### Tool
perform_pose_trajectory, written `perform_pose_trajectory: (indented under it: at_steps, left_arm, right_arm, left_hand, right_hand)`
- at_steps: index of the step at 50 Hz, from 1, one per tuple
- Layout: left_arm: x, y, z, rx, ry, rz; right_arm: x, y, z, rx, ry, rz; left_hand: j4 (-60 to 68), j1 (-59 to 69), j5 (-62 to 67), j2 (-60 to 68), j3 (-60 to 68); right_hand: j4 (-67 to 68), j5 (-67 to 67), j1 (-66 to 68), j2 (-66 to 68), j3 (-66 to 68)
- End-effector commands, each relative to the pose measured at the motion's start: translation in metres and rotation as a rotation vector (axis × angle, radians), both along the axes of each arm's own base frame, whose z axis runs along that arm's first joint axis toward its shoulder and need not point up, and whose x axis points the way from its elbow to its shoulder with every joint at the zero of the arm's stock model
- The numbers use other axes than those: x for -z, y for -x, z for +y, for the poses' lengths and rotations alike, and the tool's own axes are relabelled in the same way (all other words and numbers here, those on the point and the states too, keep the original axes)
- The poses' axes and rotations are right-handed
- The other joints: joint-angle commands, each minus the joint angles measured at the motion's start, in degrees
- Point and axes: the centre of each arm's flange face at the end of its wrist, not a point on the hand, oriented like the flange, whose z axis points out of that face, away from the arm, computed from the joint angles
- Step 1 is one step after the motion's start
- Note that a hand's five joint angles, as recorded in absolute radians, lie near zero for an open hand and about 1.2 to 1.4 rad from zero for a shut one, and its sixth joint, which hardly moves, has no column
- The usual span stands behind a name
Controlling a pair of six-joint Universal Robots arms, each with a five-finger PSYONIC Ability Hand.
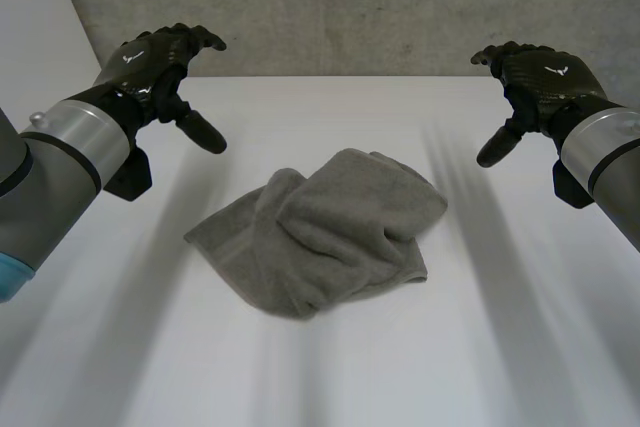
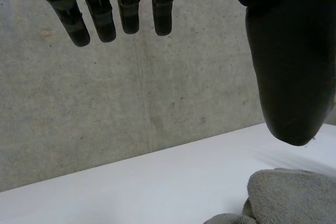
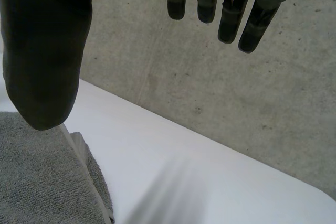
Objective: Fold the towel.
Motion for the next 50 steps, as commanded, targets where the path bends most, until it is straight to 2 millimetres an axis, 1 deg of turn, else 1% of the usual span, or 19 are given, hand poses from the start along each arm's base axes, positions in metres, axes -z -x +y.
perform_pose_trajectory:
  at_steps: [1,10,15,18,20,21,23,24,26,31,36,40,41,42,43,44,45,48,50]
  left_arm:
    - [0.002,0.004,-0.004,0.011,0.003,-0.003]
    - [0.022,0.03,-0.026,0.129,-0.014,-0.007]
    - [0.05,0.063,-0.04,0.278,-0.044,-0.018]
    - [0.059,0.069,-0.045,0.302,-0.047,-0.027]
    - [0.076,0.078,-0.051,0.336,-0.048,-0.06]
    - [0.076,0.078,-0.051,0.336,-0.048,-0.06]
    - [0.1,0.09,-0.051,0.376,-0.039,-0.125]
    - [0.1,0.091,-0.051,0.376,-0.039,-0.126]
    - [0.119,0.102,-0.05,0.41,-0.002,-0.211]
    - [0.143,0.114,-0.048,0.444,0.033,-0.305]
    - [0.157,0.122,-0.045,0.466,0.031,-0.343]
    - [0.163,0.123,-0.044,0.475,0.009,-0.358]
    - [0.164,0.123,-0.044,0.478,-0.002,-0.364]
    - [0.164,0.122,-0.043,0.475,-0.012,-0.369]
    - [0.164,0.122,-0.043,0.475,-0.012,-0.369]
    - [0.161,0.122,-0.043,0.469,-0.007,-0.373]
    - [0.156,0.122,-0.043,0.453,0.004,-0.377]
    - [0.145,0.12,-0.043,0.427,0.023,-0.382]
    - [0.119,0.113,-0.042,0.356,0.073,-0.406]
  right_arm:
    - [0.002,-0.002,-0.005,-0.01,0.012,0.025]
    - [0.027,-0.01,-0.017,-0.064,0.001,0.166]
    - [0.054,-0.019,-0.029,-0.112,-0.062,0.159]
    - [0.067,-0.023,-0.036,-0.127,-0.104,0.127]
    - [0.074,-0.026,-0.039,-0.136,-0.124,0.113]
    - [0.074,-0.026,-0.039,-0.136,-0.124,0.113]
    - [0.092,-0.036,-0.042,-0.161,-0.163,0.104]
    - [0.092,-0.036,-0.042,-0.161,-0.163,0.104]
    - [0.111,-0.044,-0.042,-0.181,-0.199,0.112]
    - [0.133,-0.049,-0.043,-0.19,-0.245,0.125]
    - [0.149,-0.052,-0.04,-0.199,-0.276,0.143]
    - [0.153,-0.054,-0.038,-0.212,-0.284,0.148]
    - [0.152,-0.054,-0.038,-0.21,-0.284,0.152]
    - [0.149,-0.054,-0.036,-0.22,-0.28,0.148]
    - [0.149,-0.054,-0.036,-0.221,-0.28,0.148]
    - [0.145,-0.055,-0.036,-0.223,-0.269,0.143]
    - [0.137,-0.054,-0.037,-0.222,-0.243,0.137]
    - [0.124,-0.054,-0.037,-0.231,-0.211,0.128]
    - [0.09,-0.056,-0.036,-0.27,-0.122,0.095]
  left_hand:
    - [-3.1,-3.0,-2.4,-2.6,-2.7]
    - [-3.1,0.4,1.0,0.7,-2.7]
    - [-3.1,0.2,0.8,0.6,-2.7]
    - [-3.1,0.2,0.8,0.6,-2.7]
    - [-3.1,0.2,0.8,0.6,-2.7]
    - [-3.1,0.2,0.8,0.6,-2.7]
    - [-3.1,0.2,0.8,0.6,-2.7]
    - [-3.1,0.2,0.8,0.6,-2.7]
    - [-3.1,0.1,0.7,0.4,-2.7]
    - [-3.1,0.1,0.7,0.4,-2.7]
    - [-3.1,0.4,1.0,0.7,-2.7]
    - [-3.1,7.8,8.4,8.1,-2.7]
    - [-3.1,17.4,18.1,17.8,-2.7]
    - [-3.1,29.0,29.7,29.4,-2.7]
    - [-3.1,29.2,29.8,29.5,-2.7]
    - [-3.1,42.8,43.4,43.2,-2.7]
    - [-3.1,54.1,54.7,54.4,-2.7]
    - [-3.1,62.6,63.3,63.0,-2.7]
    - [-3.1,66.5,67.1,66.8,-2.7]
  right_hand:
    - [-4.3,-3.4,-3.1,-3.8,-2.6]
    - [-4.3,-3.4,-3.1,-3.8,-2.6]
    - [-4.3,-3.4,-3.1,-3.8,-2.6]
    - [-4.3,-3.4,-3.1,-3.8,-2.6]
    - [-4.3,-3.4,-3.1,-3.8,-2.6]
    - [-4.3,-3.4,-3.1,-3.8,-2.6]
    - [-4.3,-3.4,-3.1,-3.8,-2.6]
    - [-4.3,-3.4,-3.1,-3.8,-2.6]
    - [-4.3,-3.4,-3.1,-3.8,-2.6]
    - [-4.3,-3.4,-3.1,-3.8,-2.6]
    - [-4.3,-3.4,-3.1,-3.8,-2.6]
    - [-4.3,-3.4,-3.1,-3.8,-2.6]
    - [-4.3,2.0,2.2,1.5,-2.6]
    - [-4.3,17.1,17.3,16.6,-2.6]
    - [-4.3,17.2,17.5,16.8,-2.6]
    - [-4.3,30.9,31.1,30.4,-2.6]
    - [-4.3,41.7,41.9,41.2,-2.6]
    - [-4.3,49.5,49.8,49.1,-2.6]
    - [-4.3,61.4,61.6,61.0,-2.6]
